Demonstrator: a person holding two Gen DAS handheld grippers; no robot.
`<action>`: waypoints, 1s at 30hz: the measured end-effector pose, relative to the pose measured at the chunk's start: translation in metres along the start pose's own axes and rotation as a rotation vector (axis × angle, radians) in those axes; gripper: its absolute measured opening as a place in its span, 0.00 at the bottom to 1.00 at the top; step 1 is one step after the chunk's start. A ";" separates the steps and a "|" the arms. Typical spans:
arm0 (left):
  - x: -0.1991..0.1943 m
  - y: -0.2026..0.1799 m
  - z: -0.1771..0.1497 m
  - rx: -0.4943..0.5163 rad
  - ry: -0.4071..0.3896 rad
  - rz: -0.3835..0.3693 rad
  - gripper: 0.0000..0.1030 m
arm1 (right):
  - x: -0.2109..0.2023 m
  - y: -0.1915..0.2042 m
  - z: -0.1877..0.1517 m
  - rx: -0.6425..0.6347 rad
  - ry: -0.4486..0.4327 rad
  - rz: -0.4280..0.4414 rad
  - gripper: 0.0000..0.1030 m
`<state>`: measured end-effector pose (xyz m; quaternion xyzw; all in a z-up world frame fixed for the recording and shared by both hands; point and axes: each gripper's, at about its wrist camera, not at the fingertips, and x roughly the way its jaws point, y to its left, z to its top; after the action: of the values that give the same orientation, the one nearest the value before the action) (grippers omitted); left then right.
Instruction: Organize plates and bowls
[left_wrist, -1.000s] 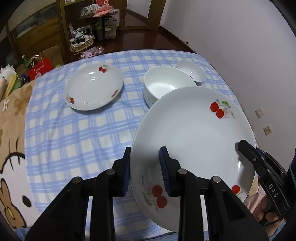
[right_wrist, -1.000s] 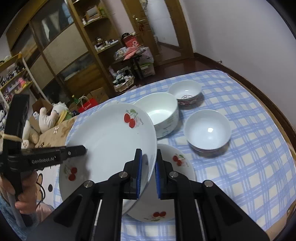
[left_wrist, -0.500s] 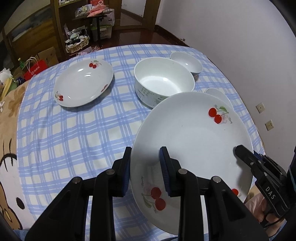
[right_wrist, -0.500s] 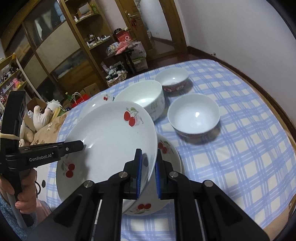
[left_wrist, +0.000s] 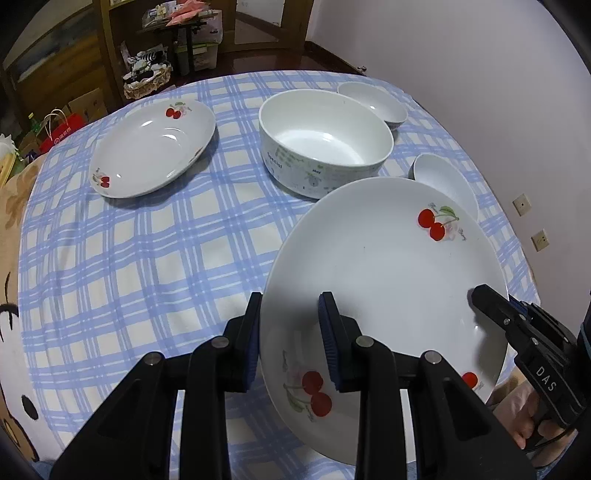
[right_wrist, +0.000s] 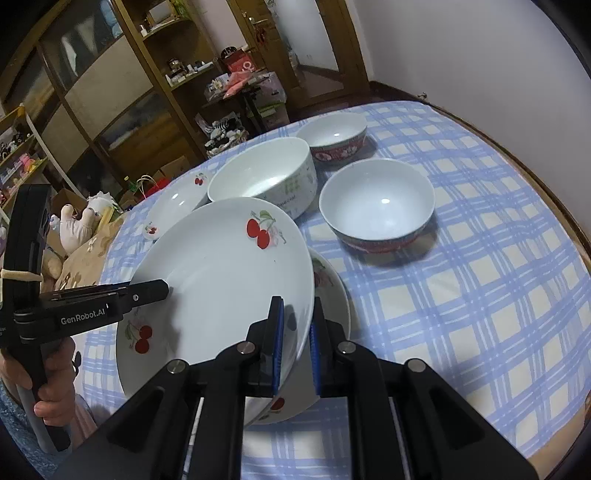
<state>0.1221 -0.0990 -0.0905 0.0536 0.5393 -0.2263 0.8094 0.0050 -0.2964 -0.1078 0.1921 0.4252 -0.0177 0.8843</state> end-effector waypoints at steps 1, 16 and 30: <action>0.003 -0.001 -0.001 0.004 0.003 0.002 0.28 | 0.001 -0.001 -0.001 0.002 0.002 -0.001 0.14; 0.024 0.000 -0.003 0.005 0.027 0.019 0.28 | 0.021 -0.004 -0.005 0.003 0.043 -0.031 0.14; 0.039 0.002 -0.008 -0.001 0.050 0.020 0.28 | 0.036 -0.010 -0.008 0.022 0.079 -0.039 0.14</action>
<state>0.1284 -0.1065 -0.1287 0.0643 0.5587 -0.2164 0.7980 0.0197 -0.2976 -0.1426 0.1939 0.4631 -0.0321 0.8642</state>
